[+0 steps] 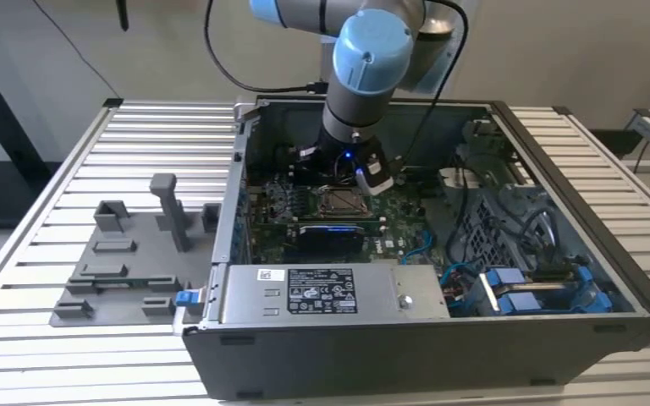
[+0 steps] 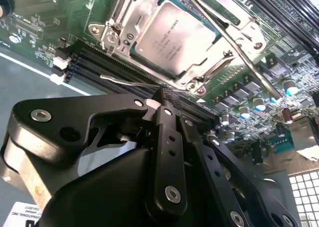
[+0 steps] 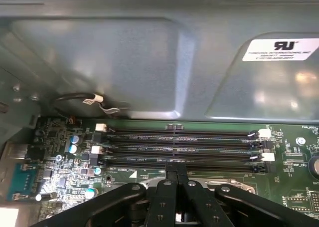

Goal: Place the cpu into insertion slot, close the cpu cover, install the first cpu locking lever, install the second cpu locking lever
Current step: 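Install the first cpu locking lever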

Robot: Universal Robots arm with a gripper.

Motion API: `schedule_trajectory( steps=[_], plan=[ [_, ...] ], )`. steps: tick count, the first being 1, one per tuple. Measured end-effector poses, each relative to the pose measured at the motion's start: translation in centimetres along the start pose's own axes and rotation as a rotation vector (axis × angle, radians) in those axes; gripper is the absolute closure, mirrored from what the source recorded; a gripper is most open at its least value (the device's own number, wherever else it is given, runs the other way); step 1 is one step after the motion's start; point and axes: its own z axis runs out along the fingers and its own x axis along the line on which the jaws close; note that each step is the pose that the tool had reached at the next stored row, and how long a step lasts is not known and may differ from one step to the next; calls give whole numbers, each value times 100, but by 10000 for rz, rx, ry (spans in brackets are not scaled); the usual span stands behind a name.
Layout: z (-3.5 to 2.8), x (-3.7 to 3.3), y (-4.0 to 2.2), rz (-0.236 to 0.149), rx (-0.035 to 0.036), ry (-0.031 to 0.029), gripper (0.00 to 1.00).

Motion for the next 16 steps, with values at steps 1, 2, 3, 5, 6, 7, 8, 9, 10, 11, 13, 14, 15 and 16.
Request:
schedule_trajectory(
  steps=[1,2,3,5,6,7,8,9,10,11,13,14,15,16],
  plan=[
    [2,-10,0,0,-1,0,89],
    [3,-20,-1,0,-1,0,89],
    [4,-30,-1,0,0,1,89],
    [7,-49,-3,0,1,0,89],
    [10,-59,-4,0,0,0,89],
    [12,-69,-5,0,-1,0,89],
    [14,-79,-6,0,0,1,89],
    [16,-90,-7,0,0,0,89],
    [19,-101,-8,-1,-1,0,89],
    [20,-111,-9,0,0,0,89],
    [23,-132,-10,0,0,1,89],
    [24,-143,-11,0,-1,0,89],
    [26,-152,-12,0,-1,0,89],
    [27,-162,-12,0,-1,0,89]
  ],
)
